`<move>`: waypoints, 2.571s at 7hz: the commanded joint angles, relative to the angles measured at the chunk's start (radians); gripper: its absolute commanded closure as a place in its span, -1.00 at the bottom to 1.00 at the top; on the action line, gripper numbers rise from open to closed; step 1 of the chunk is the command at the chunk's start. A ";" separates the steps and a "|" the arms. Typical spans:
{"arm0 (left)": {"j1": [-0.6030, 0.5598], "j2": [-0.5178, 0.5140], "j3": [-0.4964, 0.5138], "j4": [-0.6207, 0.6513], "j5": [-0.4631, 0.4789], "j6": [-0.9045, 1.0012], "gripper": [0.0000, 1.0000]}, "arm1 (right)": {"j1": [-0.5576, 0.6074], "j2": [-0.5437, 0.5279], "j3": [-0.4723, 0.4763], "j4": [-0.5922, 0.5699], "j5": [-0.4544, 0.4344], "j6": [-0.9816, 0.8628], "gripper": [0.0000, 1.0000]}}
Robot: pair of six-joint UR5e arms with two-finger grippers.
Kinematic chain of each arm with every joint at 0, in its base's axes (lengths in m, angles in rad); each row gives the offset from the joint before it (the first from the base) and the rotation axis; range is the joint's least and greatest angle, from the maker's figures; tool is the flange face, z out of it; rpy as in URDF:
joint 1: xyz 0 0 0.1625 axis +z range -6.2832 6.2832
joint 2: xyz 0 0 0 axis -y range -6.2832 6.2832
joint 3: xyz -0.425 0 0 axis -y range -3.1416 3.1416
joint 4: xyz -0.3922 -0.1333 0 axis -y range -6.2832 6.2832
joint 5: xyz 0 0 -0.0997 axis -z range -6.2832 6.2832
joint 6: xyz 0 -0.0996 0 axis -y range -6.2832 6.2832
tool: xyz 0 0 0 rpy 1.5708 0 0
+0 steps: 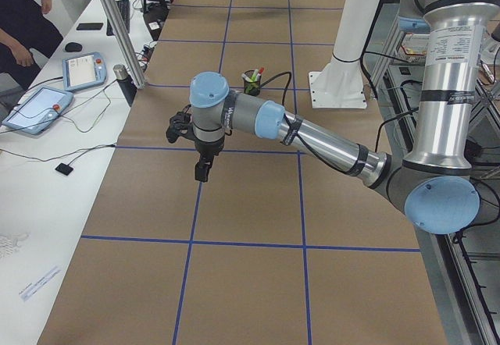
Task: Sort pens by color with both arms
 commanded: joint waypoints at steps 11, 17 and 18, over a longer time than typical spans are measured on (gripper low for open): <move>-0.001 0.000 -0.002 0.005 0.000 0.000 -0.98 | -0.210 0.130 0.105 0.195 0.025 0.137 -0.98; -0.001 0.002 0.012 0.005 -0.018 0.000 -0.98 | -0.509 0.389 0.187 0.198 0.010 0.236 -0.98; -0.001 0.002 0.012 0.005 -0.018 0.000 -0.98 | -0.559 0.409 0.181 0.262 -0.021 0.265 -0.98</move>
